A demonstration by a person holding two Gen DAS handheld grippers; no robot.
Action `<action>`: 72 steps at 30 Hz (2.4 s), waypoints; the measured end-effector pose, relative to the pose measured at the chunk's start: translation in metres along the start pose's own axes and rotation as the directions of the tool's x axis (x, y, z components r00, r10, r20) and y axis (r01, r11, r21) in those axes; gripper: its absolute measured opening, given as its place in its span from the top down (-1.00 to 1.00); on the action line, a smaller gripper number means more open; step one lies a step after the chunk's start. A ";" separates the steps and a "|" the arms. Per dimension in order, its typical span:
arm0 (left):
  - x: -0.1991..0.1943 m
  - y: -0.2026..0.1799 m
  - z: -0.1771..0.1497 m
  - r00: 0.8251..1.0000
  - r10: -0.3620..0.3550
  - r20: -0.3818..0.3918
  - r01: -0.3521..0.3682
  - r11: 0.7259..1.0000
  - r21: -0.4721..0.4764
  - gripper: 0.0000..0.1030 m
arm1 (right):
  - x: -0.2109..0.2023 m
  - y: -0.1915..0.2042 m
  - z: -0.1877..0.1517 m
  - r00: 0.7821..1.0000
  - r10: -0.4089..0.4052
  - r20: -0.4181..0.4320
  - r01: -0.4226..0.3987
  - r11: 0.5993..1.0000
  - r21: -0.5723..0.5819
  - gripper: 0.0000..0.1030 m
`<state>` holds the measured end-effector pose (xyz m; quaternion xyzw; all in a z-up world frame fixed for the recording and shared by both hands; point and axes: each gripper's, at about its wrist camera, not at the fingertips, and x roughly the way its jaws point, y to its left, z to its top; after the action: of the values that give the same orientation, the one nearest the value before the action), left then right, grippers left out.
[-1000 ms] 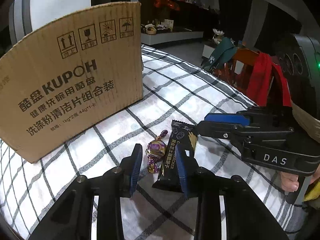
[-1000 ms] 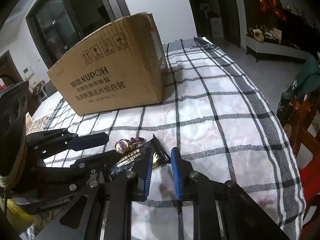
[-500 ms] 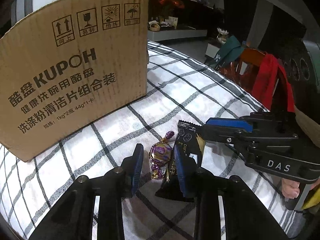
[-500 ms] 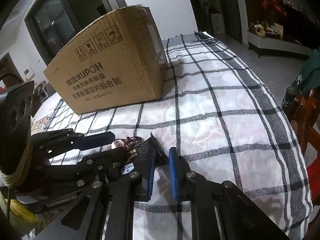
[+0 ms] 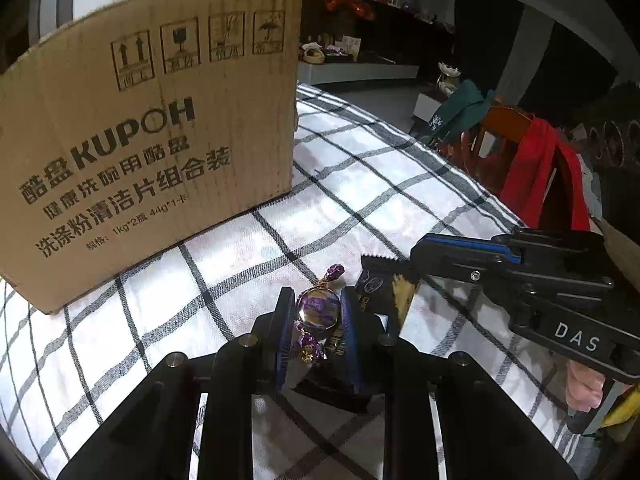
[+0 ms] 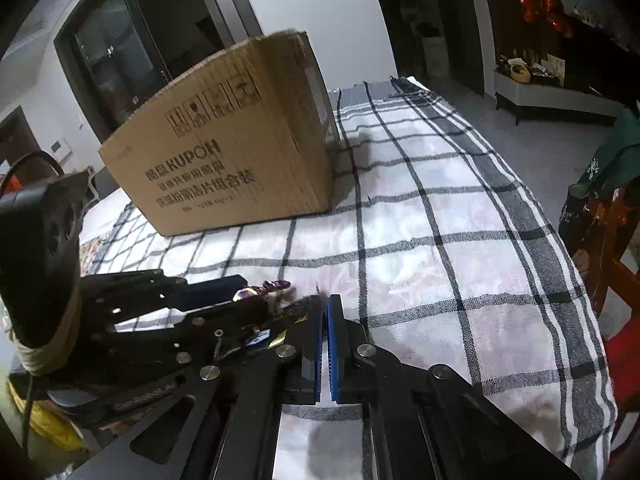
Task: Organize snacks
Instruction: 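Grasp the purple-wrapped candy with the left tool while the right tool grasps the dark chocolate bar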
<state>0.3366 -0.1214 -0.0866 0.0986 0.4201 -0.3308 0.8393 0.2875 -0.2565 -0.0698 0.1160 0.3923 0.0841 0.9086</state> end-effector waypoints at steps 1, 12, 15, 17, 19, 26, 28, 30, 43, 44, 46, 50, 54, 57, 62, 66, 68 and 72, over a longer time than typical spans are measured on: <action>-0.002 -0.001 0.001 1.000 0.001 0.005 -0.001 1.000 -0.003 0.54 | -0.003 0.001 0.001 1.000 0.003 0.005 -0.003 1.000 -0.003 0.95; -0.027 -0.006 -0.007 0.998 0.055 0.034 -0.055 0.998 0.009 0.54 | -0.013 0.006 -0.008 1.000 -0.018 -0.012 0.018 1.000 0.001 0.93; -0.026 -0.001 -0.011 0.997 0.068 0.032 -0.068 0.998 0.002 0.54 | -0.010 0.011 -0.015 0.999 -0.002 -0.040 0.003 1.000 0.027 0.93; -0.023 0.003 -0.012 0.997 0.069 0.031 -0.069 0.998 -0.011 0.54 | -0.006 0.016 -0.021 0.998 0.011 -0.064 -0.009 0.999 0.033 0.93; -0.021 0.008 -0.014 0.996 0.083 0.031 -0.083 0.996 -0.020 0.54 | -0.002 0.020 -0.027 0.997 0.010 -0.081 -0.008 0.999 0.035 0.93; -0.011 0.017 -0.021 0.995 0.097 0.002 -0.097 0.995 -0.024 0.54 | 0.002 0.028 -0.032 0.995 -0.013 -0.099 0.017 0.999 0.046 0.93; -0.011 0.017 -0.023 0.995 0.100 0.004 -0.100 0.995 -0.025 0.54 | 0.002 0.026 -0.032 0.995 -0.011 -0.100 0.017 0.998 0.064 0.93; -0.014 0.017 -0.025 0.997 0.083 -0.002 -0.083 0.996 -0.043 0.54 | 0.002 0.025 -0.032 0.995 -0.010 -0.099 0.018 0.997 0.071 0.92; -0.027 0.015 -0.039 0.999 0.032 0.006 -0.031 0.996 -0.084 0.54 | 0.012 0.032 -0.014 0.997 -0.031 -0.069 0.041 0.987 0.152 0.13; -0.028 0.016 -0.039 0.999 0.037 0.013 -0.036 0.995 -0.089 0.54 | 0.015 0.035 -0.012 0.996 -0.047 -0.078 0.059 0.987 0.148 0.13; -0.033 0.022 -0.039 0.999 0.043 0.029 -0.040 0.993 -0.109 0.54 | 0.021 0.040 -0.009 0.990 -0.105 -0.097 0.118 0.984 0.132 0.13; -0.039 0.035 -0.037 0.995 0.084 0.051 -0.075 0.984 -0.161 0.54 | 0.024 0.045 -0.006 0.975 -0.194 -0.104 0.208 0.967 0.149 0.12; -0.043 0.051 -0.037 0.991 0.115 0.064 -0.099 0.971 -0.220 0.54 | 0.025 0.046 -0.008 0.960 -0.254 -0.121 0.272 0.947 0.172 0.02; -0.045 0.058 -0.035 0.990 0.120 0.069 -0.101 0.968 -0.229 0.54 | 0.032 0.050 -0.010 0.947 -0.284 -0.148 0.308 0.935 0.174 -0.02; -0.048 0.059 -0.034 0.988 0.134 0.082 -0.113 0.970 -0.215 0.54 | 0.038 0.058 -0.007 0.931 -0.330 -0.153 0.356 0.915 0.191 -0.02; -0.051 0.059 -0.033 0.986 0.140 0.092 -0.117 0.969 -0.217 0.54 | 0.046 0.067 -0.006 0.913 -0.378 -0.155 0.399 0.905 0.148 -0.12; -0.052 0.060 -0.033 0.986 0.141 0.092 -0.118 0.968 -0.221 0.54 | 0.048 0.071 -0.007 0.907 -0.395 -0.144 0.410 0.906 0.100 -0.11; -0.054 0.056 -0.034 0.985 0.150 0.084 -0.129 0.968 -0.216 0.54 | 0.039 0.066 -0.012 0.924 -0.366 -0.114 0.377 0.921 0.101 0.21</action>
<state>0.3274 -0.0385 -0.0728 0.0224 0.4020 -0.2293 0.8862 0.3016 -0.1815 -0.0864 0.0902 0.4531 -0.1086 0.8802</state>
